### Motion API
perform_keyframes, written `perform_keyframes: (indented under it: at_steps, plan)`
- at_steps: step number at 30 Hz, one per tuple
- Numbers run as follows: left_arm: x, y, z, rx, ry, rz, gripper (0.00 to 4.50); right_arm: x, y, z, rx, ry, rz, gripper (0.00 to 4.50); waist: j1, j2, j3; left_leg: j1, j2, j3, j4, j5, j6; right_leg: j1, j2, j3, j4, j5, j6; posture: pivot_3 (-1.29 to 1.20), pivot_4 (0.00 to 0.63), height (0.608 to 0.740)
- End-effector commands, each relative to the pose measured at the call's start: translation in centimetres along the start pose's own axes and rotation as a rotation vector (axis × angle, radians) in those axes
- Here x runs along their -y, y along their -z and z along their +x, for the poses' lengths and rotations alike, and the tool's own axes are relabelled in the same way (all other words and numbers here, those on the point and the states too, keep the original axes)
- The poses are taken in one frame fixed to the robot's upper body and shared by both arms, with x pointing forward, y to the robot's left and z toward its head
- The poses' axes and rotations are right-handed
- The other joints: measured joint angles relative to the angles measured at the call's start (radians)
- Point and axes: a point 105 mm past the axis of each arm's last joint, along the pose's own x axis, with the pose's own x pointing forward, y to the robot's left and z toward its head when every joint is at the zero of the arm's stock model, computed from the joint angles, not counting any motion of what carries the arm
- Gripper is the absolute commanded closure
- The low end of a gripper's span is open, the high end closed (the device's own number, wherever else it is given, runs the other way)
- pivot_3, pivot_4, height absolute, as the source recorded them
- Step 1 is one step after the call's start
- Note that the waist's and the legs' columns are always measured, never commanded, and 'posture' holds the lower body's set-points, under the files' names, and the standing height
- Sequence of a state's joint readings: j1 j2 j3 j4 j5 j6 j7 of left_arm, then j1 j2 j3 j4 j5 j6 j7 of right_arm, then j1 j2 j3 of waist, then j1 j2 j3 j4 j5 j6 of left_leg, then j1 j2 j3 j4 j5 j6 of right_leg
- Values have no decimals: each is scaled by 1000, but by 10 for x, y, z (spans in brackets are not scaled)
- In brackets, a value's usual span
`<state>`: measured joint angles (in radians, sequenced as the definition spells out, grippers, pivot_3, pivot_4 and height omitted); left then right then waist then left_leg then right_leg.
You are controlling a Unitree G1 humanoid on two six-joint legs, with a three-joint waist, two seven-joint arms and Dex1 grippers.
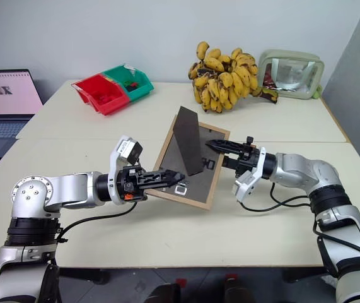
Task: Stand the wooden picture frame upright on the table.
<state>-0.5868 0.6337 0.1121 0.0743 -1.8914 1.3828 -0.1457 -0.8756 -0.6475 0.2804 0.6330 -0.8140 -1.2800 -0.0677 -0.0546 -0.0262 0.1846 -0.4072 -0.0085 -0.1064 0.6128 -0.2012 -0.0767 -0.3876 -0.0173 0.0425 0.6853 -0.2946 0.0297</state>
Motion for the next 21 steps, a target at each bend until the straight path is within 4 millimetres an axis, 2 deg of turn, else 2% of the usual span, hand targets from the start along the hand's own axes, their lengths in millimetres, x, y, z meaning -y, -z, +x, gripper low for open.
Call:
perform_keyframes:
  at_steps: [1, 2, 5, 11, 13, 14, 15, 18, 21]
  plan:
    - [6, -15, -1, 84, -10, 59, 2554, 24, -3, 4, 38, 108, -25, 2777, -1, 0, 0, 0, 0, 0, 0, 0, 0, 0, 0, 0, 0, 0, 0, 0, 150, 740]
    - [7, -18, -3, 98, -4, 55, 2456, 25, -1, 4, 29, 117, -20, 2798, -2, 0, 0, 0, 0, 0, 0, 0, 0, 0, 0, 0, 1, 0, 0, 0, 150, 740]
    - [13, -33, -14, 171, -7, 69, 1696, 24, 3, 0, 9, 113, -10, 3178, -2, 0, 0, 2, 0, 1, 0, 0, 0, 0, 0, 1, 3, 0, 0, 0, 150, 740]
    - [8, -50, -43, 270, -134, 146, 693, 14, 8, -3, -14, 94, 48, 3190, -3, 0, 0, 3, 0, 2, 0, 0, 0, 0, 2, 2, 4, 0, 0, 0, 150, 740]
    - [7, -59, -58, 305, -232, 235, 273, 12, 18, 0, -63, 125, 120, 3190, -4, 0, 0, 4, 0, 2, 0, 0, 0, 0, 4, 2, 5, 0, 0, 0, 150, 740]
    - [5, -65, -69, 335, -316, 307, 42, 4, 23, 5, -92, 117, 214, 3190, -7, 0, 0, 4, 0, 3, 0, 0, 0, 1, 5, 3, 5, 0, 0, 0, 150, 740]
    - [4, -68, -78, 338, -406, 396, 0, 0, 25, 11, -113, 134, 319, 3190, -13, 0, 0, 4, 0, 3, 0, 0, 0, 1, 5, 3, 5, 0, 0, 0, 150, 740]
    - [-9, -54, -94, 252, -645, 649, 0, -14, 28, 32, -132, 107, 738, 3198, -30, -2, 0, 8, 5, 3, -2, 0, 0, 4, 4, 4, 3, 1, -2, 0, 150, 740]
    - [-5, -43, -97, 246, -689, 774, 0, -23, 30, 47, -103, 51, 1099, 3199, -29, 0, 1, 8, 5, 2, -3, -1, 1, 4, 3, 3, 3, 0, -3, 0, 150, 740]
